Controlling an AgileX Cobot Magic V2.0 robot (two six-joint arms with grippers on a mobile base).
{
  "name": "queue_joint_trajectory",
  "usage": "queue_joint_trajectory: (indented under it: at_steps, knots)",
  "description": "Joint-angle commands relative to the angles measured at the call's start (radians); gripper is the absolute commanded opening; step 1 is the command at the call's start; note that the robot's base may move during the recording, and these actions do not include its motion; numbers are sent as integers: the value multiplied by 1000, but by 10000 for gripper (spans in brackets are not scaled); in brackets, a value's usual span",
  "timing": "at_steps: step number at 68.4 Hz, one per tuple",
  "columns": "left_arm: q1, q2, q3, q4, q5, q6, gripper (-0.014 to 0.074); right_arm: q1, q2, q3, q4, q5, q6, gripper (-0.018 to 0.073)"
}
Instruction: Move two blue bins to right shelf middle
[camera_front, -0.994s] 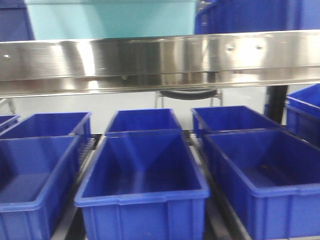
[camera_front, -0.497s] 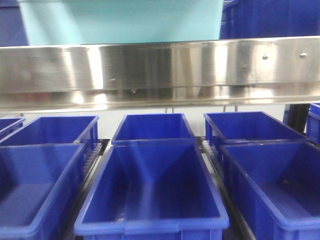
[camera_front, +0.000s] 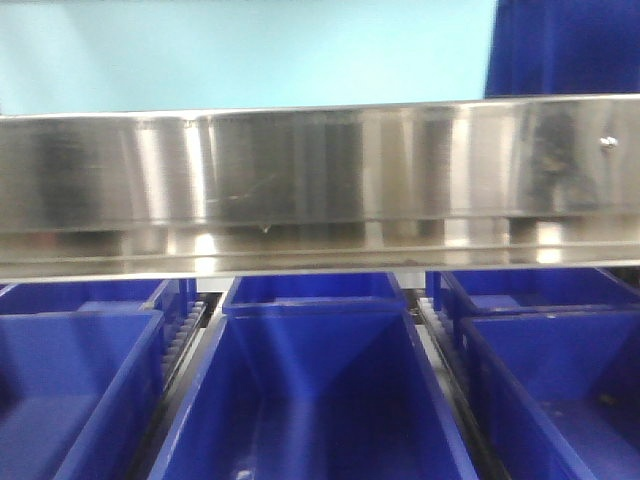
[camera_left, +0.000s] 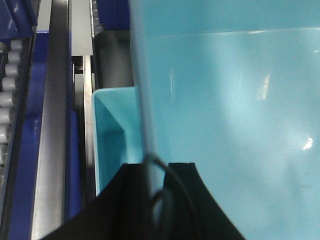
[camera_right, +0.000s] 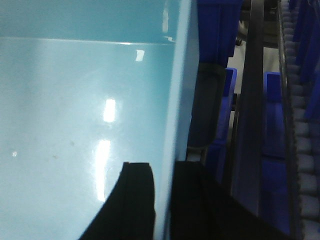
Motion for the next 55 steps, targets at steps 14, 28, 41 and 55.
queue_joint_trajectory:
  at_steps: [14,28,41,55]
  knots:
    - [-2,-14,-10,5,-29,7,-111,-4,-16,-11,8,-55,-13,-151]
    - [-2,-14,-10,5,-29,7,-111,-4,-16,-11,8,-55,-13,-151]
    - [-2,-14,-10,5,-29,7,-111,-4,-16,-11,8,-55,-13,-151]
    - [-2,-14,-10,5,-29,7,-111,-4,-16,-11,8,-55,-13,-151]
